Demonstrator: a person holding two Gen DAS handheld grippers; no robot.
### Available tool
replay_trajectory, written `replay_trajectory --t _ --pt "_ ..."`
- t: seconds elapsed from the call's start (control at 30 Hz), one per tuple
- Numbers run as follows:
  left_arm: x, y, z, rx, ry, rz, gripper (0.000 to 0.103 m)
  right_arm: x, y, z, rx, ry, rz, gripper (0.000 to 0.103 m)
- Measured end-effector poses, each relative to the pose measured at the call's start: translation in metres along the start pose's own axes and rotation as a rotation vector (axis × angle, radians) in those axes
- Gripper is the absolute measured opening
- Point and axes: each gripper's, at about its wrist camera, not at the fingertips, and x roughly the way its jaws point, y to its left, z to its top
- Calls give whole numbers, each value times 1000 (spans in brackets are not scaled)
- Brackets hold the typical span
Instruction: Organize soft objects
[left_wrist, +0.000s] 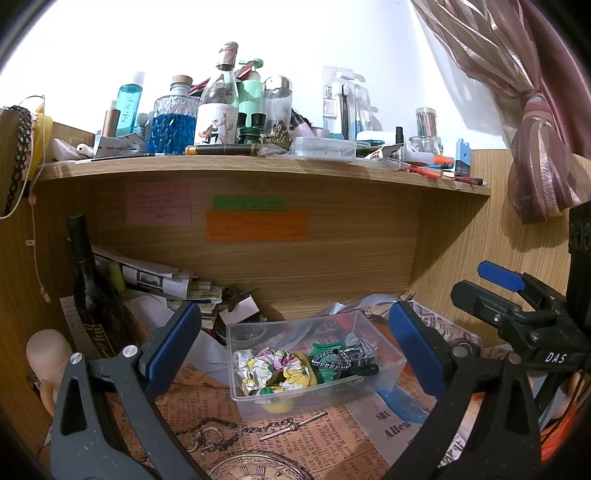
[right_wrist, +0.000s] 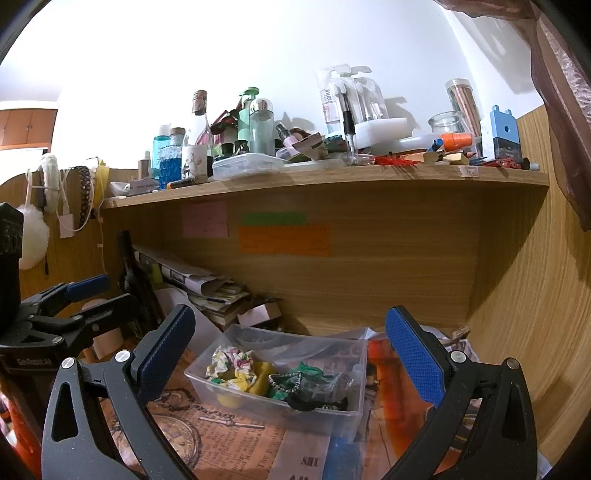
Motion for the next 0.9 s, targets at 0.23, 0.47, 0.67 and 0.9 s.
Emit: replay_trajectory --t 0.23,0.47,0.67,0.9 --pt "-1 2 0 -3 2 -3 103 -1 2 0 -3 -2 0 103" --pt "-1 0 0 -1 3 -3 103 -1 3 0 -3 -2 2 103" --pt "-1 0 0 0 4 -6 103 -1 5 0 -11 2 11 103" --pt "0 4 -2 -1 6 -19 103 1 5 -1 -13 8 12 103"
